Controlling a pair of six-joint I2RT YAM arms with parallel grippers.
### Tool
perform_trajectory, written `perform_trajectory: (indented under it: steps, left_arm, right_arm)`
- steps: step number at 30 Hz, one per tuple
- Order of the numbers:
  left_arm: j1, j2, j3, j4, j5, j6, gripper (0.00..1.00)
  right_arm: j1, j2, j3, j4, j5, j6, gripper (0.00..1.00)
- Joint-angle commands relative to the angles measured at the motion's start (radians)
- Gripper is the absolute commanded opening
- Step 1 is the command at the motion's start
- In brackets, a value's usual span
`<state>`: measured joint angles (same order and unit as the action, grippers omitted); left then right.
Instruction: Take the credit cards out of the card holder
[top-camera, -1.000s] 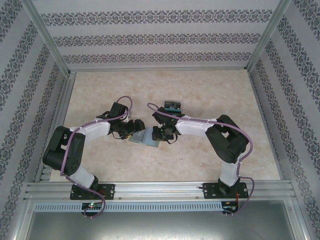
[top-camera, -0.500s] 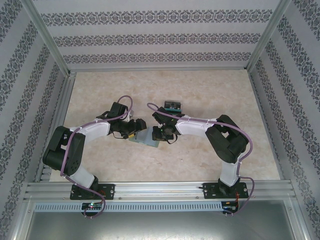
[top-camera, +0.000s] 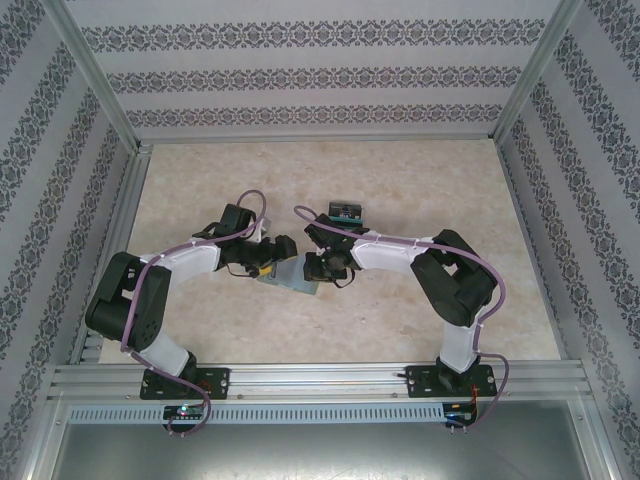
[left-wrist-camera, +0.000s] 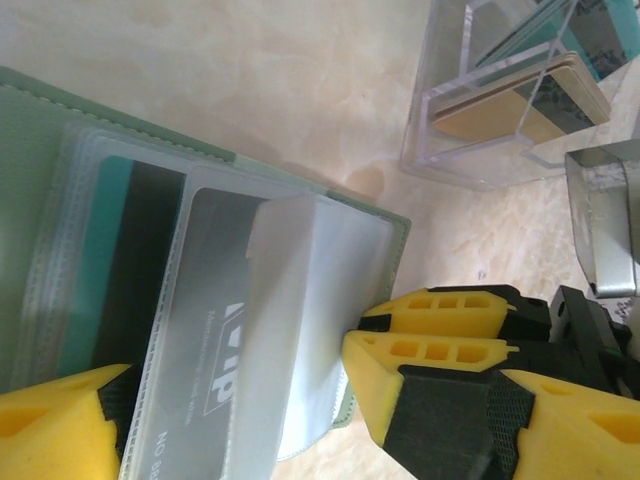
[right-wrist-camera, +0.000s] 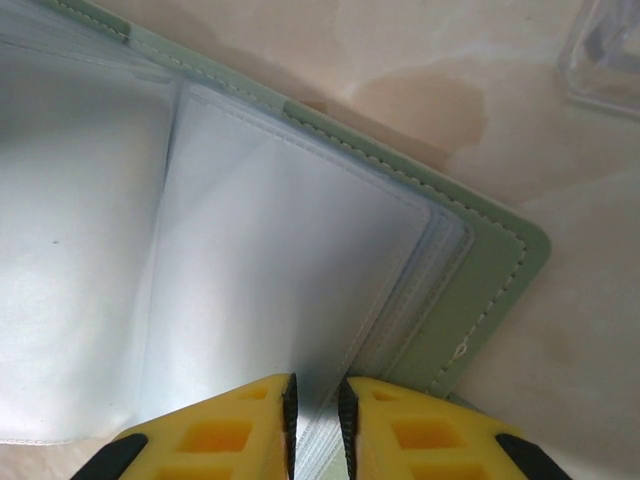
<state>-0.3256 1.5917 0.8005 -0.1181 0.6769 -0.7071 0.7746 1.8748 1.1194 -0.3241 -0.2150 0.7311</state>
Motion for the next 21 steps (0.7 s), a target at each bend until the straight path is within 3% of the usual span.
perform_trajectory:
  steps: [1, 12, 21]
  left_arm:
    - [-0.006, 0.024, -0.008, 0.037, 0.037, 0.003, 0.91]
    - [-0.009, 0.036, 0.000, 0.055, 0.049, -0.015, 0.90]
    - [-0.008, 0.034, -0.003, 0.127, 0.091, -0.076, 0.81]
  right_arm:
    - [0.005, 0.067, -0.005, -0.007, -0.004, 0.005, 0.24]
    - [0.000, 0.056, -0.006, -0.012, 0.007, 0.003, 0.28]
    - [-0.003, 0.057, -0.007, -0.011, 0.006, 0.002, 0.29]
